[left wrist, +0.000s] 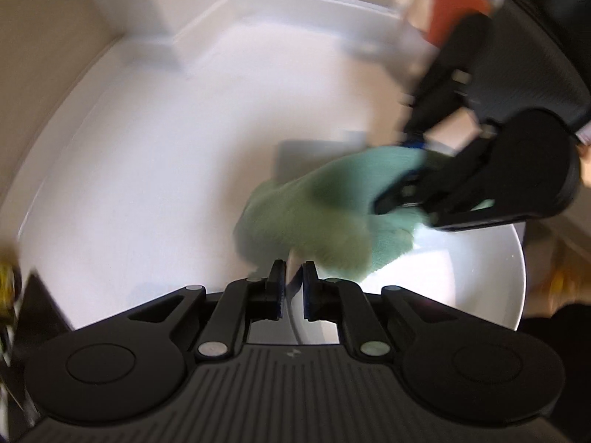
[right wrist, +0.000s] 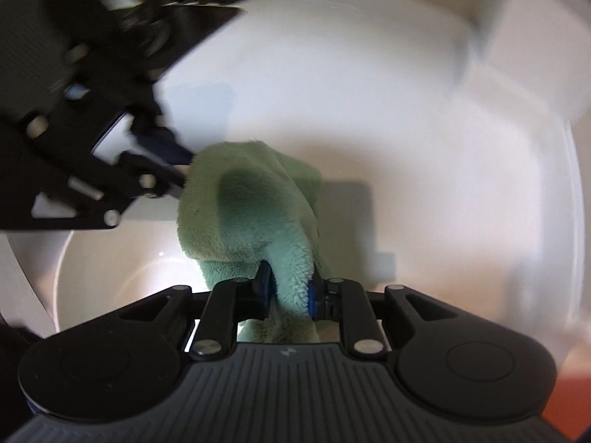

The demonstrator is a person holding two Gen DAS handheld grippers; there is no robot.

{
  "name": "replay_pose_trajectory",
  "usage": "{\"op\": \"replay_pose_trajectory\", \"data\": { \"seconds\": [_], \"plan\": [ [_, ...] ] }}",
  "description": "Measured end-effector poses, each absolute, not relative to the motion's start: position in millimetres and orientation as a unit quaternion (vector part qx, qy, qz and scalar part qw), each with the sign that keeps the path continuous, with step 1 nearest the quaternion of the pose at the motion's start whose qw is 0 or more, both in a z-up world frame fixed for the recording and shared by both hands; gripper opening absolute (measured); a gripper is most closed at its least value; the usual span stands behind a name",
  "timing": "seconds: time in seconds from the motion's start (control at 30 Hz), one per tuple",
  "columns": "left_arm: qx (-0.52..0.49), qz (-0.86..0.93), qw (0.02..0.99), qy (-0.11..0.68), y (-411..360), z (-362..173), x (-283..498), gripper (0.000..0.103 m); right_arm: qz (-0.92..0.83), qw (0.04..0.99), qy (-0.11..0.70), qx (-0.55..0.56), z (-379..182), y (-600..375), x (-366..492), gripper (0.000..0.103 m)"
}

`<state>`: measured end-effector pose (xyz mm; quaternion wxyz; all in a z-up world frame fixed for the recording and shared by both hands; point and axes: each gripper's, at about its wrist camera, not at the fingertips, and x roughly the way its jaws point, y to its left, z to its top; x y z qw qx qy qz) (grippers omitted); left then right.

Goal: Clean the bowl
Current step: 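Hold the bowl with the left gripper while the right gripper pulls the towel out over the rim, then hold the bowl with the left gripper while the right gripper wipes the towel along the outer wall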

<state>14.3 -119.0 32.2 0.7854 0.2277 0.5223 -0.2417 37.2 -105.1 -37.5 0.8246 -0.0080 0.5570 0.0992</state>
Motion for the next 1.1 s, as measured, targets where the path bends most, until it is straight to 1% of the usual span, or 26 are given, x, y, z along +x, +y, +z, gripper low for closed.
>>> {"op": "replay_pose_trajectory", "data": {
  "seconds": [0.1, 0.2, 0.27, 0.33, 0.4, 0.43, 0.5, 0.6, 0.73, 0.83, 1.1],
  "plan": [
    [0.222, -0.233, 0.791, 0.520, -116.0, 30.1, 15.2, 0.009, 0.077, 0.820, 0.563, 0.070, -40.4, -116.7, 16.3, 0.014],
    [0.216, -0.224, 0.797, 0.517, -112.9, 28.0, 16.0, 0.010, 0.058, 0.822, 0.547, 0.145, -40.1, -124.8, -2.7, 0.017],
    [0.213, -0.218, 0.801, 0.515, -110.9, 26.6, 16.6, 0.010, 0.053, 0.828, 0.532, 0.167, -44.5, -125.5, -11.0, 0.017],
    [0.209, -0.212, 0.805, 0.514, -108.9, 25.2, 17.2, 0.010, 0.050, 0.842, 0.503, 0.189, -36.3, -134.1, -24.5, 0.016],
    [0.205, -0.206, 0.808, 0.512, -106.8, 23.8, 17.7, 0.010, 0.054, 0.857, 0.465, 0.215, -26.3, -149.6, -39.7, 0.011],
    [0.207, -0.206, 0.809, 0.510, -110.5, 20.1, 21.2, 0.010, 0.057, 0.862, 0.450, 0.225, -27.8, -155.4, -45.0, 0.006],
    [0.209, -0.206, 0.810, 0.508, -114.8, 15.7, 26.3, 0.010, 0.057, 0.875, 0.417, 0.238, -27.7, -168.5, -56.6, 0.006],
    [0.206, -0.206, 0.810, 0.508, -105.7, 23.8, 19.7, 0.010, 0.036, 0.888, 0.401, 0.222, -17.6, -182.3, -71.5, 0.005],
    [0.199, -0.207, 0.812, 0.508, -106.7, 20.4, 23.6, 0.010, -0.018, 0.897, 0.429, 0.109, -11.8, -182.1, -75.8, 0.005],
    [0.196, -0.206, 0.814, 0.506, -106.7, 19.5, 23.3, 0.010, -0.048, 0.884, 0.463, 0.046, -20.2, -179.6, -72.8, 0.005],
    [0.190, -0.204, 0.814, 0.510, -106.1, 18.7, 25.2, 0.010, 0.114, 0.863, 0.482, 0.098, -50.5, -147.5, -62.6, 0.006]
  ]
}}
